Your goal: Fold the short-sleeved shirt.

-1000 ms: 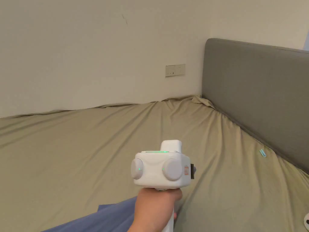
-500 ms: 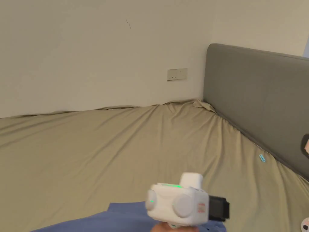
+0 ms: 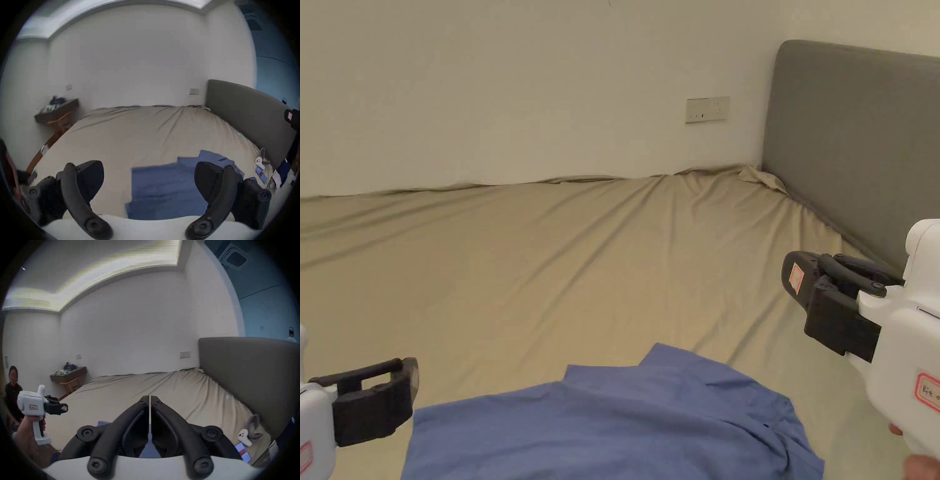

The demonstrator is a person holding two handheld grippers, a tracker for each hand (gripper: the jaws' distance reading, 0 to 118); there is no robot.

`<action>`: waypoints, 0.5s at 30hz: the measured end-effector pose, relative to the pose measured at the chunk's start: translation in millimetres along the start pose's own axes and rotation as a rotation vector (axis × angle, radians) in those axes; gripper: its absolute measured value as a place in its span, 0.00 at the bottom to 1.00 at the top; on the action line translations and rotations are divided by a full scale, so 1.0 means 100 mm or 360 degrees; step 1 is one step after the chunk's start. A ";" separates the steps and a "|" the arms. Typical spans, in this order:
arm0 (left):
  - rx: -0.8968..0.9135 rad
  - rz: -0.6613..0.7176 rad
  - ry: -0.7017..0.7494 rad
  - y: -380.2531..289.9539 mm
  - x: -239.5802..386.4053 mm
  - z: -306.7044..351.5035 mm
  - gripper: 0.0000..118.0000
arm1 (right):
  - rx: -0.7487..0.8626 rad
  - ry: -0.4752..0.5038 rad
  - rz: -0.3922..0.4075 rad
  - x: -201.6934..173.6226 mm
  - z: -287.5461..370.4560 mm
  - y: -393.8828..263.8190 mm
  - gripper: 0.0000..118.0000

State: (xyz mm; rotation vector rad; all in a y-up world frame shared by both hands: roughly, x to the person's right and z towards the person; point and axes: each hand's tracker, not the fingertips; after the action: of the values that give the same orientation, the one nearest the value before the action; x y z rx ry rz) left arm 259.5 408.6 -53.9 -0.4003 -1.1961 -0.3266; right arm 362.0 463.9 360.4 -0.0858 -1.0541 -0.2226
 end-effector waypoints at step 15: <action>-0.0326 0.0168 -0.0085 -0.36 -0.27 -0.96 0.00 | -0.0199 0.0042 0.0050 -0.08 -0.26 -0.35 0.04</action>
State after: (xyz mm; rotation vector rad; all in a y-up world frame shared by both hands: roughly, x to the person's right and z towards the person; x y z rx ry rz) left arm 313.6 333.4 -105.0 -0.6511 -1.1925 -0.3497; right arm 372.4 426.0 339.9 -0.2111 -1.0115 -0.2606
